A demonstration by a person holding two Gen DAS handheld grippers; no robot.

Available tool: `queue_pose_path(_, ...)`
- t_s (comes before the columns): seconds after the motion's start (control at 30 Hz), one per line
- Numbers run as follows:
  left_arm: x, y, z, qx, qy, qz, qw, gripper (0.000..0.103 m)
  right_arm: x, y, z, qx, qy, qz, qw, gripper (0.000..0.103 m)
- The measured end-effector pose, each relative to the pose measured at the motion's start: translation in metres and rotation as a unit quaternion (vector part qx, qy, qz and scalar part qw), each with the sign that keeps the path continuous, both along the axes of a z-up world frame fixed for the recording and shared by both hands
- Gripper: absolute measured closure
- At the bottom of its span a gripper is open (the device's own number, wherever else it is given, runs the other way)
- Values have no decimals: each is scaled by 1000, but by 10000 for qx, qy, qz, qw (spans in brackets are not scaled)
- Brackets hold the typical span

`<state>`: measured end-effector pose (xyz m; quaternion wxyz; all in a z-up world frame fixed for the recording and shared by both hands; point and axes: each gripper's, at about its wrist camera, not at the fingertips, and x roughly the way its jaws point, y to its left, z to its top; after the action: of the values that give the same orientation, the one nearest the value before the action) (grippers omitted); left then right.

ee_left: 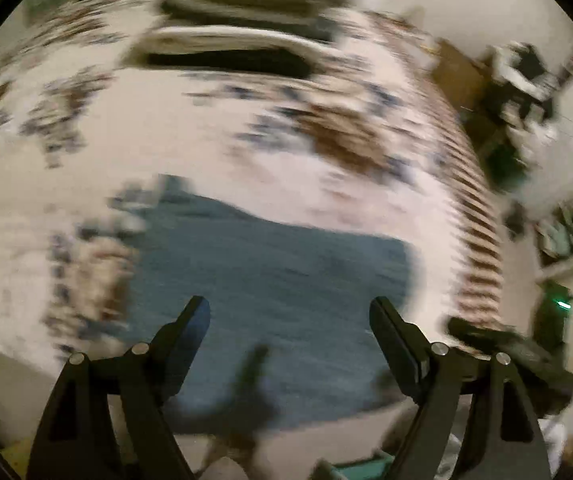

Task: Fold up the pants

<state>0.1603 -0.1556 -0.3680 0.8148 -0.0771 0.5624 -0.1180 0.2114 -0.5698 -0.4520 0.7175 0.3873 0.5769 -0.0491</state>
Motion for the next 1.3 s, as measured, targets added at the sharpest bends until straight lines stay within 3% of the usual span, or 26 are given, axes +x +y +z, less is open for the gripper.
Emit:
queue_pose_path(0.13,39,51,-29,634,59,391,9972,22,48,23,-20,103,-18,363,9993,5)
queue_pose_path(0.23,58,67,-50,832,191,433,9954,22,78,30,-56,449,356,450,9973,6)
queue_pose_path(0.27,64,70,-58,851,286,437,9950,22,82,31,-63,561,412,443,9966,12)
queue_pose_path(0.3,69,73,-63,817,372,438,9950,22,84,33,-68,794,334,397,9955,45)
queue_pose_path(0.33,72,76,-67,732,426,438,9954,22,85,35,-67,811,276,380,9956,64)
queue_pose_path(0.37,75,77,-70,658,493,448,9956,22,85,37,-61,664,230,402,9967,76)
queue_pose_path(0.4,78,77,-72,579,533,455,9959,22,82,41,-51,477,130,467,9977,86)
queue_pose_path(0.47,84,74,-75,404,619,447,9963,22,72,44,-33,221,-2,390,9990,89)
queue_pose_path(0.6,94,58,-84,257,720,332,9965,22,50,21,-13,-24,-68,-119,9999,89)
queue_pose_path(0.7,105,40,-100,270,845,207,9958,22,37,4,-20,-30,98,-383,9992,89)
queue_pose_path(0.87,131,27,-133,447,1033,186,9935,18,28,-10,-38,-212,240,-345,9989,89)
queue_pose_path(0.93,139,34,-138,266,1164,339,9923,17,26,-16,-48,-279,402,-393,9980,85)
queue_pose_path(1.0,139,38,-130,202,1157,344,9925,17,22,-21,-55,-353,627,-371,9967,56)
queue_pose_path(1.07,130,45,-112,167,978,295,9946,17,13,-26,-54,-265,687,-442,9963,44)
queue_pose_path(1.17,109,61,-91,29,849,337,9958,17,-12,-32,-37,9,554,-648,9964,35)
queue_pose_path(1.3,67,78,-90,-240,1089,422,9929,17,-64,-23,-33,847,473,-1174,9883,34)
